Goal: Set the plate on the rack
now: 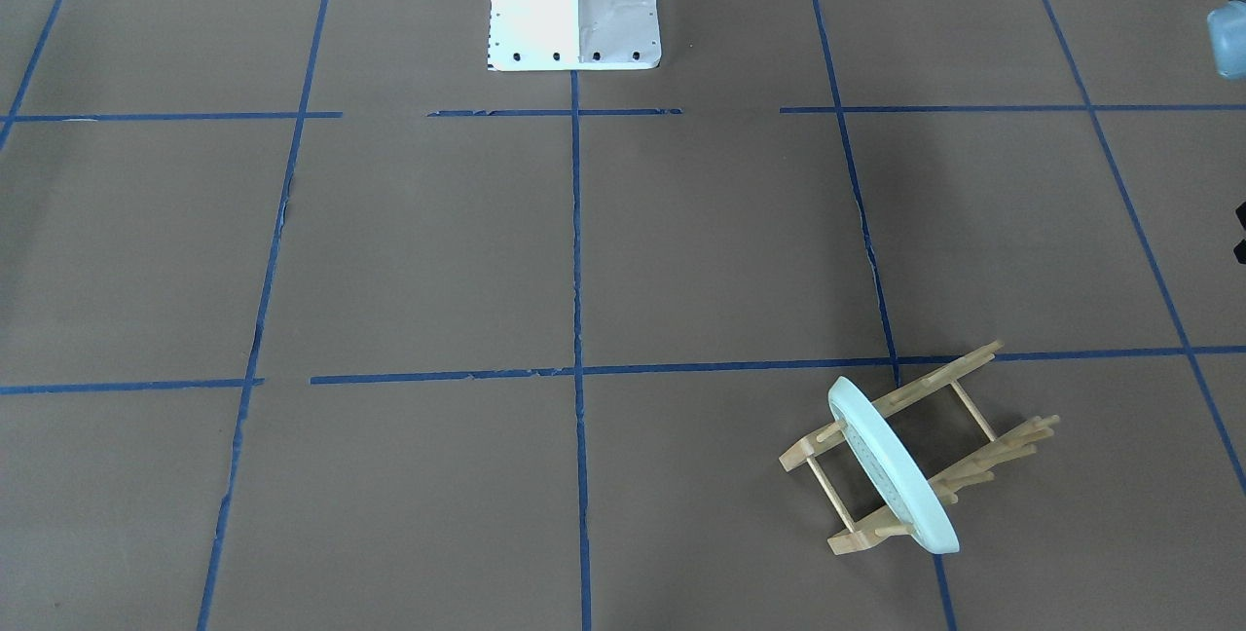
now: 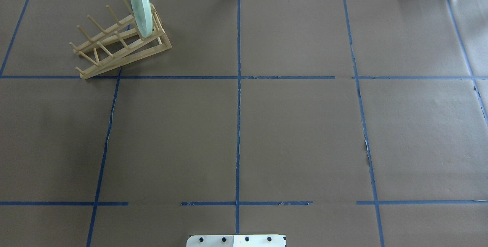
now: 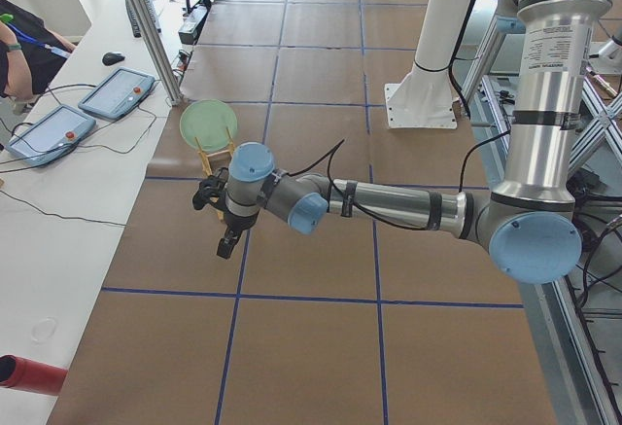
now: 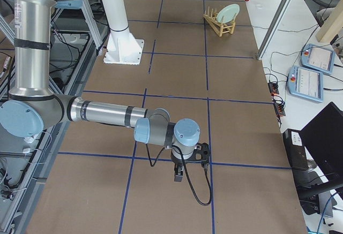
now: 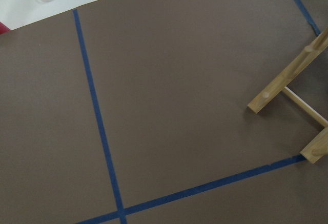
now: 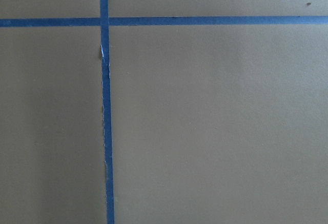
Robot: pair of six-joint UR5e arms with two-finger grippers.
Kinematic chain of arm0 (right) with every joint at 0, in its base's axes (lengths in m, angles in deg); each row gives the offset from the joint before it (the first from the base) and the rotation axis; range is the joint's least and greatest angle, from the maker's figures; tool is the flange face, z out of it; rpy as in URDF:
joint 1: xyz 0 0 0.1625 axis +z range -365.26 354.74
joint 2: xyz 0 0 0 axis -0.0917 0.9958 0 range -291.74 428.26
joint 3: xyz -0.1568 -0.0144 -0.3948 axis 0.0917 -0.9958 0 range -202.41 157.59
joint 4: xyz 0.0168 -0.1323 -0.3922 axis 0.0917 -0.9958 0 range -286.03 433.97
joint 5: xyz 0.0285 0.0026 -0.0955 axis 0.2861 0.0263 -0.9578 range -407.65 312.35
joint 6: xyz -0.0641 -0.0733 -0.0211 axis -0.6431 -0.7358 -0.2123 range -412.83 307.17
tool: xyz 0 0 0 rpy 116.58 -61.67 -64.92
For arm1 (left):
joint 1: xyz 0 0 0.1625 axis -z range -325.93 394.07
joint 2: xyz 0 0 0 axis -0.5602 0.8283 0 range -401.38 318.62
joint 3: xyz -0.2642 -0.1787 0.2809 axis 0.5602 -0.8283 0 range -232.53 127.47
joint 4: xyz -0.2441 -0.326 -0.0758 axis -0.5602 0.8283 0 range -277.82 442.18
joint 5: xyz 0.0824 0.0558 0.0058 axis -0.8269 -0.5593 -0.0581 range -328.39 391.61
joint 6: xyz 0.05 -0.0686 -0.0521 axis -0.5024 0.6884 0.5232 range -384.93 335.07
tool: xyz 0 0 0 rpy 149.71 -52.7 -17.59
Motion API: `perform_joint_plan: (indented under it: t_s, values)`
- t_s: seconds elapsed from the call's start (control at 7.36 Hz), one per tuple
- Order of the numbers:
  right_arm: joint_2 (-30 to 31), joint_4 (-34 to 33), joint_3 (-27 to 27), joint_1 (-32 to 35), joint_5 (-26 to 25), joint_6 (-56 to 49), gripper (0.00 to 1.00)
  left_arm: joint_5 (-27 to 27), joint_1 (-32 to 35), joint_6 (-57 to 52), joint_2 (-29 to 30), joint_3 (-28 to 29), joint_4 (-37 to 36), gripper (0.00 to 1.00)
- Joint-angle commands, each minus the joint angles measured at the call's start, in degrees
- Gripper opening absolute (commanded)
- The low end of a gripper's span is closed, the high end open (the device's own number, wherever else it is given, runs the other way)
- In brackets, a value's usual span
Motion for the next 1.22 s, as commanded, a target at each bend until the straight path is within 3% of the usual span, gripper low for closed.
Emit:
perform_joint_plan:
  t_s: [0.0, 0.14, 0.68, 1.09]
  values:
    - [0.0, 0.0, -0.07, 0.0, 0.0, 0.04, 1.0, 8.25, 3.18, -1.72, -0.2, 6.38, -4.66, 1.0]
    - [0.0, 0.0, 0.02, 0.0, 0.0, 0.04, 1.0, 8.29, 2.93, -1.72, -0.2, 6.22, -9.66, 1.0]
    - [0.0, 0.0, 0.02, 0.0, 0.0, 0.04, 1.0, 7.67, 2.84, -1.72, 0.24, 5.88, -15.66, 1.0]
    - [0.0, -0.09, 0.02, 0.0, 0.0, 0.04, 1.0, 7.59, 4.58, -1.99, -2.55, -0.26, -18.15, 1.0]
